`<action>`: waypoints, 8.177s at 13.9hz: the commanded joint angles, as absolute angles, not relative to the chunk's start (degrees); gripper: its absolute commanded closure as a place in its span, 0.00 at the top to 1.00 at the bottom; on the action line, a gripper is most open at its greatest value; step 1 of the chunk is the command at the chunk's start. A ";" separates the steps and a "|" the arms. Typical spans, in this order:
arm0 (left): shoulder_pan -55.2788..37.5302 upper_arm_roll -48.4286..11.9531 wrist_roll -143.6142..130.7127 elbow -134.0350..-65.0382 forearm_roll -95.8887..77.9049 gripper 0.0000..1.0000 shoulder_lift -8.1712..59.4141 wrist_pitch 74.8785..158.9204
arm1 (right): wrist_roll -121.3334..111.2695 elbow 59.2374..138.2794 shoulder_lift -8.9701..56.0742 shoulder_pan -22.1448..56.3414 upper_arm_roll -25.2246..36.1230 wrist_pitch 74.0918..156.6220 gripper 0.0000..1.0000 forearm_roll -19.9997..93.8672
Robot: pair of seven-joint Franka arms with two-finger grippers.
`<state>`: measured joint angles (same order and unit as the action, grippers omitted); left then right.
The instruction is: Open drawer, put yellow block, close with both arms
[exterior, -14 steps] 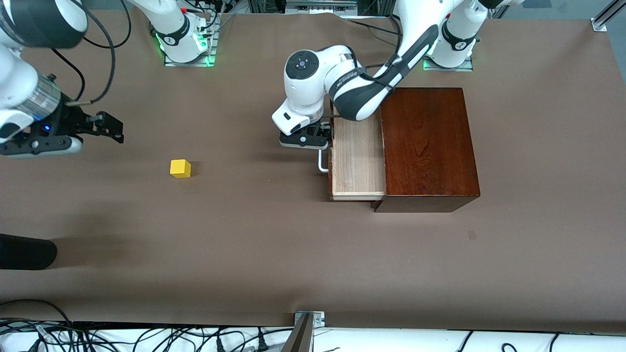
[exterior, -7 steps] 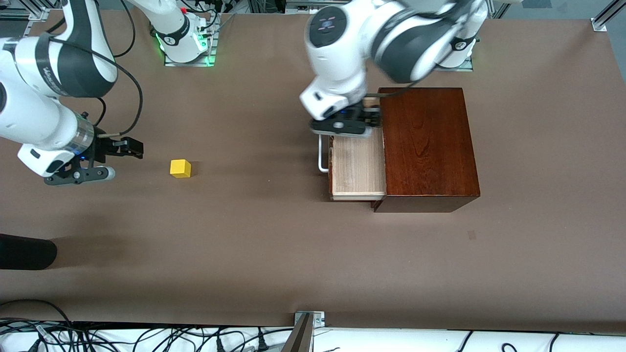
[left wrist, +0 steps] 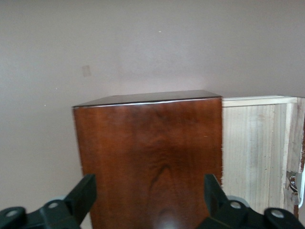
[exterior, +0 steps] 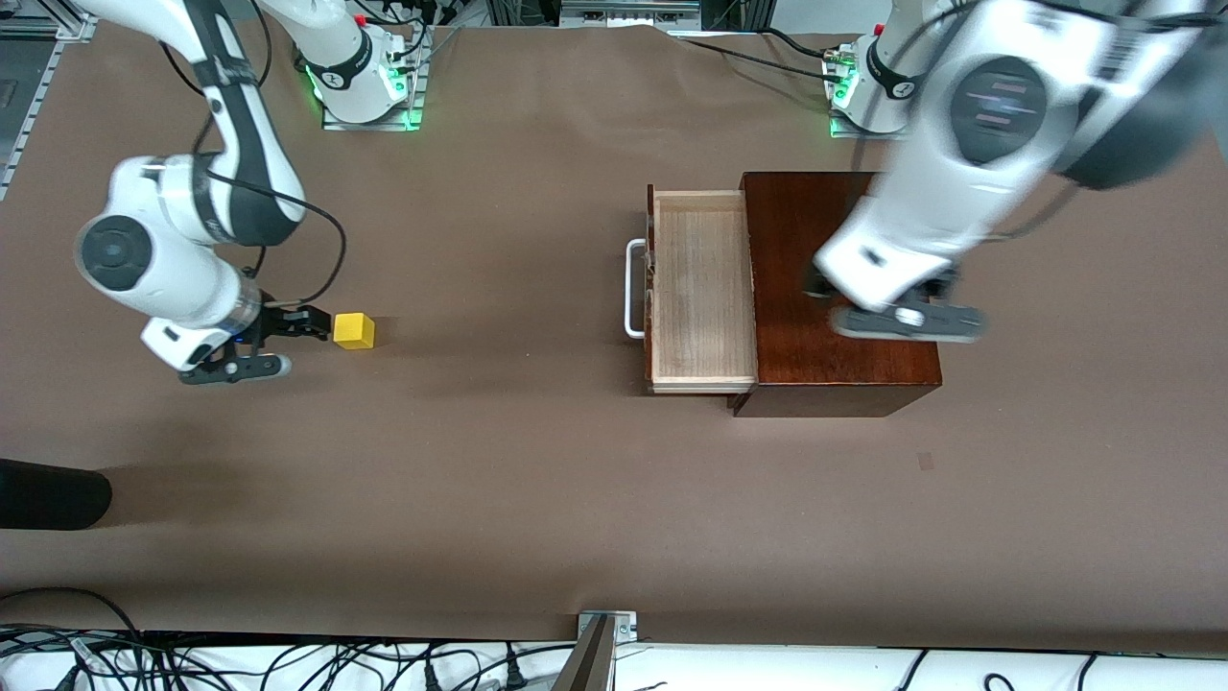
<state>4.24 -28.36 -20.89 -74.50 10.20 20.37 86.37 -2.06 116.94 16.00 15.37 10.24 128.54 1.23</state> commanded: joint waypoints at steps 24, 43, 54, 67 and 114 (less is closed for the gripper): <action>-1.67 -2.11 -0.79 -98.00 1.41 1.00 -1.67 97.91 | -2.80 93.01 20.82 22.91 -5.01 113.03 0.00 1.41; -1.67 -2.20 -0.70 -98.00 1.32 1.00 -1.58 97.91 | -15.82 67.24 44.02 54.49 -4.92 114.43 0.00 -13.18; -2.28 -2.46 0.17 -97.74 1.32 1.00 -1.58 93.62 | -20.04 69.35 46.14 53.18 -4.48 115.05 0.02 -13.18; -4.03 -5.52 37.61 -92.21 -4.66 1.00 3.33 77.20 | -19.51 66.62 28.85 42.65 -0.10 108.19 1.00 -9.32; -32.08 -12.48 40.78 -82.18 12.66 1.00 39.38 93.79 | -4.31 93.16 0.70 9.84 5.89 94.92 1.00 -0.35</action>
<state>-33.17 -13.44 40.91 -79.02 9.66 41.68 97.15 -4.57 94.34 0.41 10.20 6.19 95.27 0.25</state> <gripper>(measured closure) 0.000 0.000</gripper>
